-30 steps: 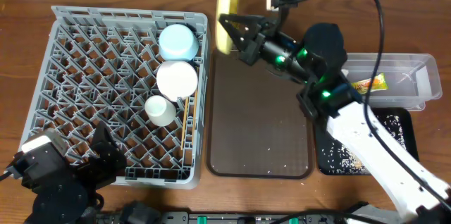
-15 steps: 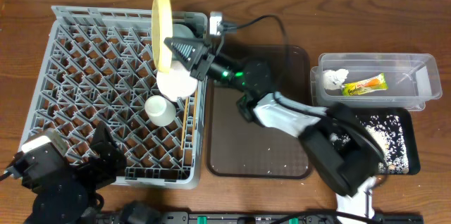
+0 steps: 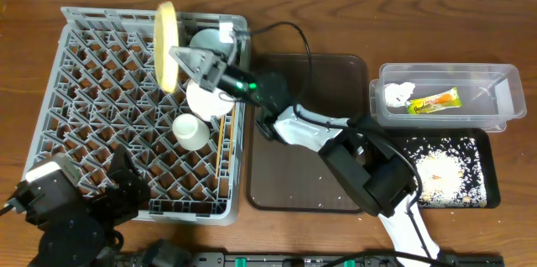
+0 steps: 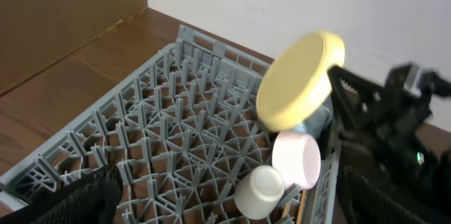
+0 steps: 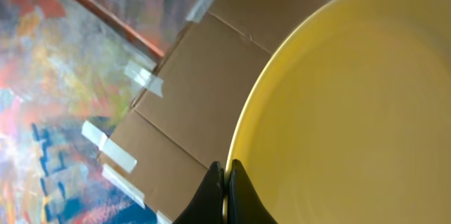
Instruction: Sort waste into correct bins and load items into the dishwasher
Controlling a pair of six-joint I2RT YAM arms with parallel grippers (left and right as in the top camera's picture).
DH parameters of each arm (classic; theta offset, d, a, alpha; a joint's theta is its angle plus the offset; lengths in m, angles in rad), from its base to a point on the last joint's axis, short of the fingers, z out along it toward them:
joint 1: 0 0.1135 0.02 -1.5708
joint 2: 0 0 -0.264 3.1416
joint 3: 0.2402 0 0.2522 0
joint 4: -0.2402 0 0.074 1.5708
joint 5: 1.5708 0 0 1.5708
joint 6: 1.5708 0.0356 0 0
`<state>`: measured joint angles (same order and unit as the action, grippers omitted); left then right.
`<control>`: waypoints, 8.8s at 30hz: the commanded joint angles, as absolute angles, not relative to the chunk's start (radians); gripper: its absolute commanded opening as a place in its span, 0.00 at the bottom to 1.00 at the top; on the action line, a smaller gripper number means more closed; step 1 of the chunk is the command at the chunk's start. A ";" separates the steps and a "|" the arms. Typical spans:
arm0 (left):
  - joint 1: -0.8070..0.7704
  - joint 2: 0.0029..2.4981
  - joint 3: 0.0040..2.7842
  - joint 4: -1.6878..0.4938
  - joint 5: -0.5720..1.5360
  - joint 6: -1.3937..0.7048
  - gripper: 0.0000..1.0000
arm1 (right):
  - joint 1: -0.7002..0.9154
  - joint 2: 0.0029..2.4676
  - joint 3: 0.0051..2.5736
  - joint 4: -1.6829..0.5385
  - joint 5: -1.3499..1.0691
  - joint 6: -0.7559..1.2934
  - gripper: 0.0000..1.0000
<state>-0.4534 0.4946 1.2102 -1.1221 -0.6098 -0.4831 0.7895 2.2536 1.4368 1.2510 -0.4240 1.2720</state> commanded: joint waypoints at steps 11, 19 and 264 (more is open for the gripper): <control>-0.449 0.494 1.221 -1.123 -0.625 -0.492 0.98 | 0.837 2.244 1.827 0.586 -0.395 0.996 0.01; -0.449 0.494 1.221 -1.123 -0.625 -0.492 0.98 | 0.839 2.307 1.826 0.709 -0.281 1.190 0.01; 0.034 0.002 0.014 0.337 -0.019 -0.511 0.98 | 0.073 0.006 0.006 -0.060 -0.165 -0.118 0.99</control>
<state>0.0303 0.0128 0.0479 0.3141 -0.0250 -0.5053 0.0784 0.0116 0.0067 -0.0563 -0.1608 -0.1104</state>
